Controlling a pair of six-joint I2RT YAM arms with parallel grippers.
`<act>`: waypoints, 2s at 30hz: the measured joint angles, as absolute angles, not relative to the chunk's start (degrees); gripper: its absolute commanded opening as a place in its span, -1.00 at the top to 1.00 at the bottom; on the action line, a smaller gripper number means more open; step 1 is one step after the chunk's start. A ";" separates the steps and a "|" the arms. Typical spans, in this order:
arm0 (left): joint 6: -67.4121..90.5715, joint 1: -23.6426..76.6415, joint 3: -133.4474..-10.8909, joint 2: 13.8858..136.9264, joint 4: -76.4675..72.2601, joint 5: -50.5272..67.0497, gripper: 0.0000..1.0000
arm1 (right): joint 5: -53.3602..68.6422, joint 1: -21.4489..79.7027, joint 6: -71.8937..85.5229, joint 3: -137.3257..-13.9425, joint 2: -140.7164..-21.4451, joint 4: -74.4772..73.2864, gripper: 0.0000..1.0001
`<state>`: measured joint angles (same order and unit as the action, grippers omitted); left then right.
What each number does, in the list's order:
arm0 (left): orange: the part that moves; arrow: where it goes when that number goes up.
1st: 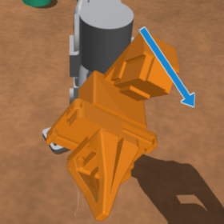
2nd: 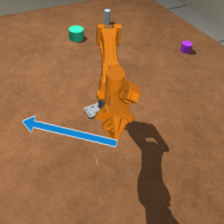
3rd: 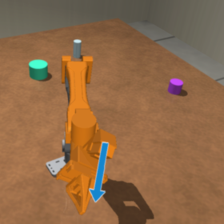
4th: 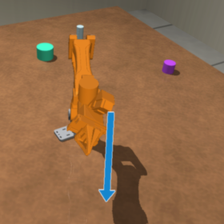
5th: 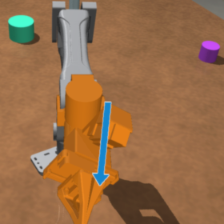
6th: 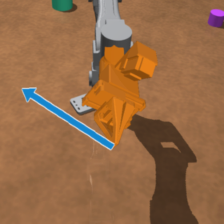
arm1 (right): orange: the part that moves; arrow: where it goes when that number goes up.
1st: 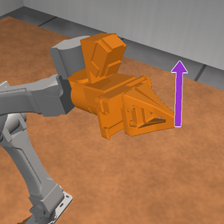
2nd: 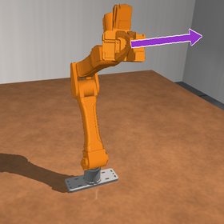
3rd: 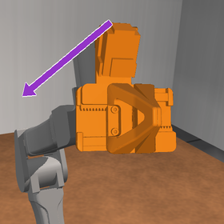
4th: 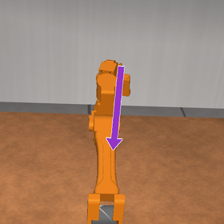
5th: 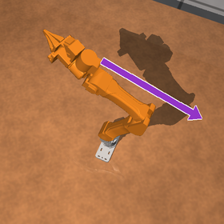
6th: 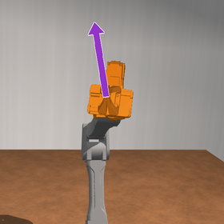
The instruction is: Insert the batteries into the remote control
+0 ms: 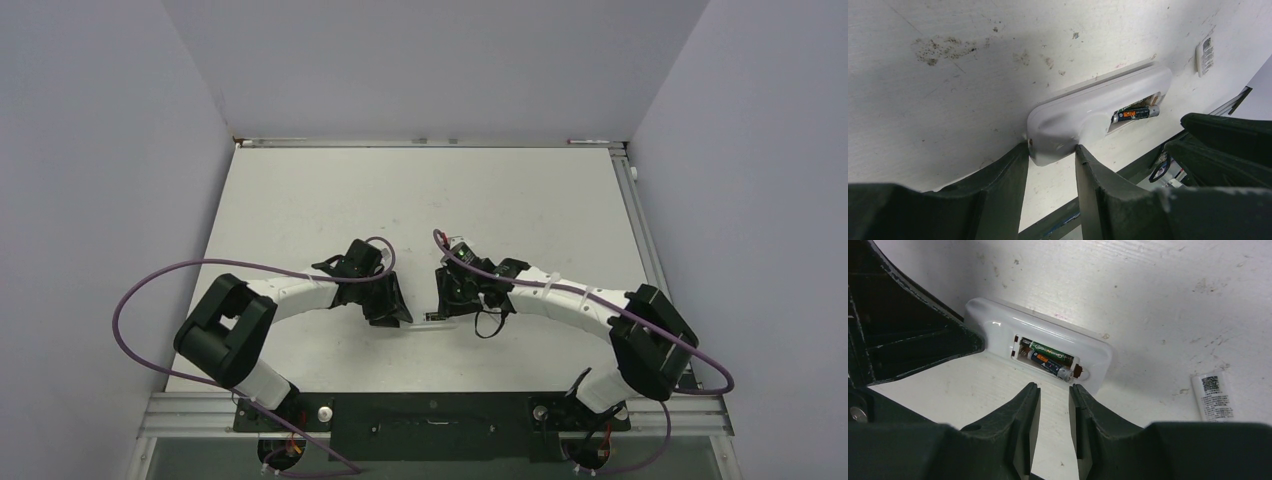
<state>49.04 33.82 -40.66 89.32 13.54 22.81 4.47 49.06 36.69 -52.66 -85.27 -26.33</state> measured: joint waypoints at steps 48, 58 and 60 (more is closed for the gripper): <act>49.36 33.82 -39.44 88.60 12.47 23.31 0.31 | -3.40 55.64 32.67 -66.89 -101.14 -38.79 0.74; 49.34 33.36 -36.82 86.56 11.05 24.18 0.30 | -10.98 60.05 32.18 -73.25 -106.69 -44.16 0.80; 49.30 33.19 -36.34 86.06 10.96 24.32 0.30 | -11.70 60.38 32.53 -73.25 -106.59 -44.23 0.79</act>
<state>49.30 33.19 -36.34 86.06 10.96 24.32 -11.70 60.38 32.53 -73.25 -106.59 -44.23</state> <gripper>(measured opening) 0.346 0.100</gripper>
